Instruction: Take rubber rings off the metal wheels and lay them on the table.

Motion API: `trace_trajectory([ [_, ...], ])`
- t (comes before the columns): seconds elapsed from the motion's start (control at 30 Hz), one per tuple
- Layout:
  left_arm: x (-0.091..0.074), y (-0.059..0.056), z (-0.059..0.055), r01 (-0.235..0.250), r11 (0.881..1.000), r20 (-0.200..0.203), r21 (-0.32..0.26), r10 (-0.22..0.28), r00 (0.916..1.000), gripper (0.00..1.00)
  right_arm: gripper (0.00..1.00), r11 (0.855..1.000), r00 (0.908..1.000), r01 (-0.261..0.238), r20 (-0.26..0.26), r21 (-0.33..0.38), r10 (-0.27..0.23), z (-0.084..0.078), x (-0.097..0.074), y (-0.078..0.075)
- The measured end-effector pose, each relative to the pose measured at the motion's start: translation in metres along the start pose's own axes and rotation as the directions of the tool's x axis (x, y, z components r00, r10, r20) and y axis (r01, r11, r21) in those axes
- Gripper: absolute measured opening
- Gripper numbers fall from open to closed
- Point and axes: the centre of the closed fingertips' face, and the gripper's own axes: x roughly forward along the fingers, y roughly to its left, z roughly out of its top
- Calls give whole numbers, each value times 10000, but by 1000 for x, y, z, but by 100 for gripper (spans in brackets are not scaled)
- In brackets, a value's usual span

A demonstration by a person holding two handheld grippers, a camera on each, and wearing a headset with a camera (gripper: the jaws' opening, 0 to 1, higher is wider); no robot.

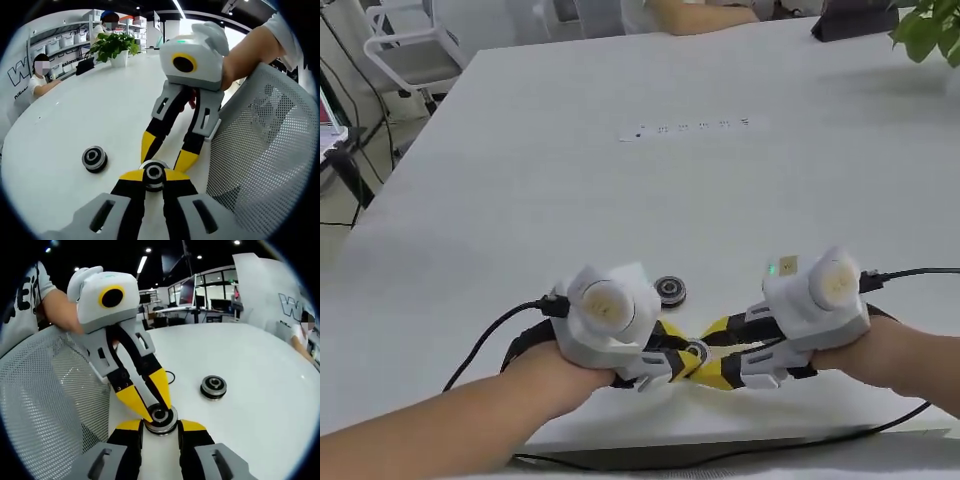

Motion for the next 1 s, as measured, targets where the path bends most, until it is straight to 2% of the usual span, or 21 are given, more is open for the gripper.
trace_trajectory([
  [0.5,1,1,0,-49,10000,37,-51,49,10000,7,16,9996,9999,132,-36,241,-131,-8,-9,-2],
  [1.0,1,1,0,-81,9998,20,-160,81,10000,7,14,9995,9997,186,-172,258,-181,-8,-9,-2],
])
